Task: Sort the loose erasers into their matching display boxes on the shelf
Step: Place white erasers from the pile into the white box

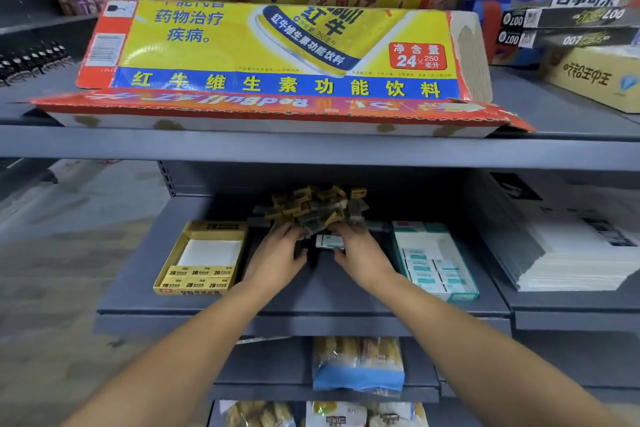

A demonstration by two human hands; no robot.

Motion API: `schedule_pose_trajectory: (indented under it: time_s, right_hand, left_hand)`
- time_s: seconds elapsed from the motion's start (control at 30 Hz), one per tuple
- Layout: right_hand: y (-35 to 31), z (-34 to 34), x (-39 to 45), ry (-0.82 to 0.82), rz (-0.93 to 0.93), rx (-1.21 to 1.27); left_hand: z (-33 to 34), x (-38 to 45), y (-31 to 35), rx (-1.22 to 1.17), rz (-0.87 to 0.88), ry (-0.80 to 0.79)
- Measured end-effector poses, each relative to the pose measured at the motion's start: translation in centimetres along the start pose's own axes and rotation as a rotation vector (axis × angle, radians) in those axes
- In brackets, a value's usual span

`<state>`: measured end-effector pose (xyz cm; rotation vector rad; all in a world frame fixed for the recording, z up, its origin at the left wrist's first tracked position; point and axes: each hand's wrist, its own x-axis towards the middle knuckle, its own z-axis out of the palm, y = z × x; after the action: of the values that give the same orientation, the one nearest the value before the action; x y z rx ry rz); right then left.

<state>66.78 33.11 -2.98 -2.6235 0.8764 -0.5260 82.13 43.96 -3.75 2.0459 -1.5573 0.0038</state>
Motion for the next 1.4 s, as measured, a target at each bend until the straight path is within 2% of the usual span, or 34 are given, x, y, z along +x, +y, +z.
schedule_pose_trajectory:
  time_s: [0.27,0.67,0.83,0.93,1.07,1.27,1.4]
  right_hand:
    - [-0.6,-1.3,-0.9,0.128,-0.172,0.024]
    - [0.9,-2.4,-2.1,0.188,-0.244,-0.025]
    - [3.9,-4.8,-3.9,0.238,-0.190,-0.093]
    - [6.4,-6.4,-5.3,0.238,-0.102,-0.122]
    - [10.1,-8.3,-6.9,0.228,0.010,-0.166]
    - [14.9,-8.2,-7.1,0.097,0.067,-0.401]
    - [15.9,-7.3,-6.7,0.013,0.073,-0.457]
  left_hand:
    - [0.1,0.4,1.3,0.025,0.029,-0.005]
    - [0.5,0.3,3.4,-0.039,0.111,0.024]
    - [2.7,2.1,6.6,-0.125,0.169,-0.018]
    - [4.4,3.2,8.9,-0.124,0.221,-0.049]
    - [6.0,3.9,10.9,-0.094,0.206,-0.100]
    - [6.6,4.3,11.3,-0.098,0.204,-0.106]
    - [6.7,4.4,10.7,-0.089,0.189,-0.100]
